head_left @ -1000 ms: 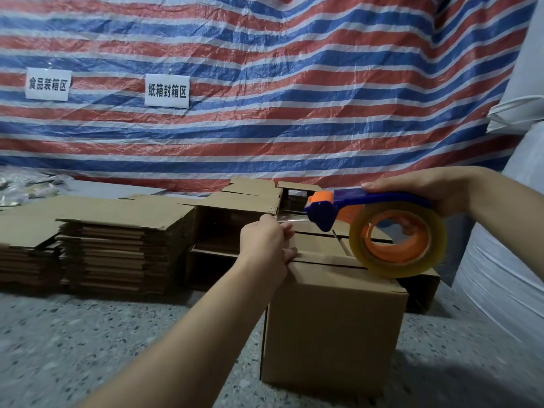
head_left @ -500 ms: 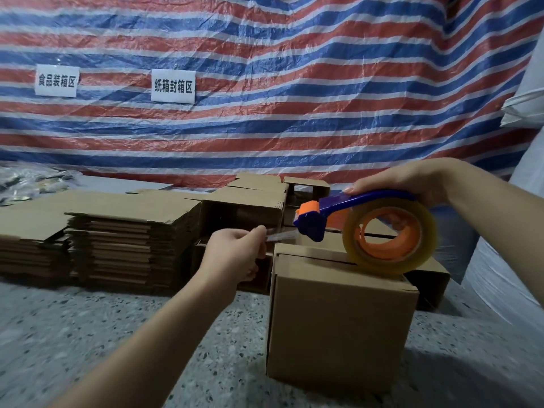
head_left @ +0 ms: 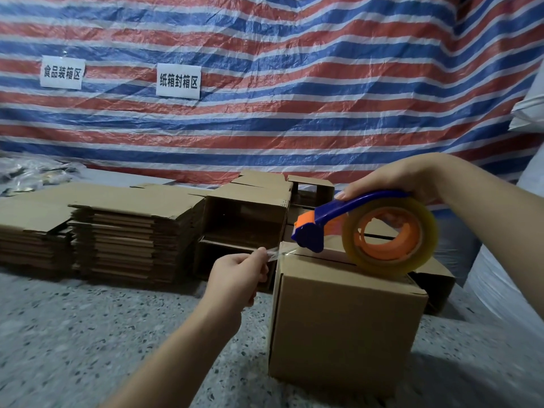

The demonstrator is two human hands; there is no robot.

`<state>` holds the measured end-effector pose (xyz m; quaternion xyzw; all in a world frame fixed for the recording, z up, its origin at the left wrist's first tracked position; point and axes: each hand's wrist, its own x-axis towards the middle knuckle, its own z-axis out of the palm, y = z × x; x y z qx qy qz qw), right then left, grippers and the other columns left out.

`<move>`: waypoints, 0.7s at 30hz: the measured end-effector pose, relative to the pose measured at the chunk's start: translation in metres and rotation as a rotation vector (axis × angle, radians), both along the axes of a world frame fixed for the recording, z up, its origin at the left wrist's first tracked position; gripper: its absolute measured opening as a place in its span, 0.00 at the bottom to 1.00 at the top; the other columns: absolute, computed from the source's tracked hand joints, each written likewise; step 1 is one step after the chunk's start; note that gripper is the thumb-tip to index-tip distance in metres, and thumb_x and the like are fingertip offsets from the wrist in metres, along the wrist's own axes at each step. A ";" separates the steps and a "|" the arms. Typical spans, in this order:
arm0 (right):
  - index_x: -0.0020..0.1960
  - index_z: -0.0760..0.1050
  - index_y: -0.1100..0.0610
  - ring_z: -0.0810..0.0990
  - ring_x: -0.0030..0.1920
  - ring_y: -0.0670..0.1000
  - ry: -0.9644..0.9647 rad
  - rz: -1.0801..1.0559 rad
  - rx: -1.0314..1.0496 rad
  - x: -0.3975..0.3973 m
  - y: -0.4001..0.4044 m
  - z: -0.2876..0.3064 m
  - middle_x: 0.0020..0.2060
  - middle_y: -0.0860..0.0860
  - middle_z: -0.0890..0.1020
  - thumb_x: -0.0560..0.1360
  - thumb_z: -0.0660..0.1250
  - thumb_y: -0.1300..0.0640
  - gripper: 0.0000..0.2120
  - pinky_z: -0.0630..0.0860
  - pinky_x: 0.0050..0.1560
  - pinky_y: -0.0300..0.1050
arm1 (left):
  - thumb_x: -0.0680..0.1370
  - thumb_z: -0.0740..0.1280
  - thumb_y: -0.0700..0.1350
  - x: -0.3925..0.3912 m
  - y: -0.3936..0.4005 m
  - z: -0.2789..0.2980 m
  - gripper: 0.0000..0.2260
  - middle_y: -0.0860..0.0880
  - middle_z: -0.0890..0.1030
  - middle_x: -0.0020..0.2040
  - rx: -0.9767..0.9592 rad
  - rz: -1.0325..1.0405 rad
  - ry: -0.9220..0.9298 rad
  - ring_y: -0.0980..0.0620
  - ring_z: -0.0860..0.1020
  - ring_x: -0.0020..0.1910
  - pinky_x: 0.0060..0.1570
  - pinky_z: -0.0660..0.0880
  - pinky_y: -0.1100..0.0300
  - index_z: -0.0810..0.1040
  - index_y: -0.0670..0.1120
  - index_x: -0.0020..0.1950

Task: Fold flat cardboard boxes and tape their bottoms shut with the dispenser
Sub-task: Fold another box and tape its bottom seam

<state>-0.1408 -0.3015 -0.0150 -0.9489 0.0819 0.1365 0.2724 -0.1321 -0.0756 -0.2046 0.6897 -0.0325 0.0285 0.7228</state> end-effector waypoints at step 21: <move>0.54 0.79 0.53 0.79 0.27 0.47 -0.021 0.002 0.075 0.001 0.000 -0.005 0.36 0.54 0.85 0.54 0.77 0.37 0.33 0.76 0.27 0.39 | 0.77 0.52 0.70 -0.024 -0.027 -0.018 0.24 0.67 0.72 0.61 0.057 -0.017 -0.209 0.71 0.70 0.57 0.57 0.67 0.68 0.72 0.59 0.65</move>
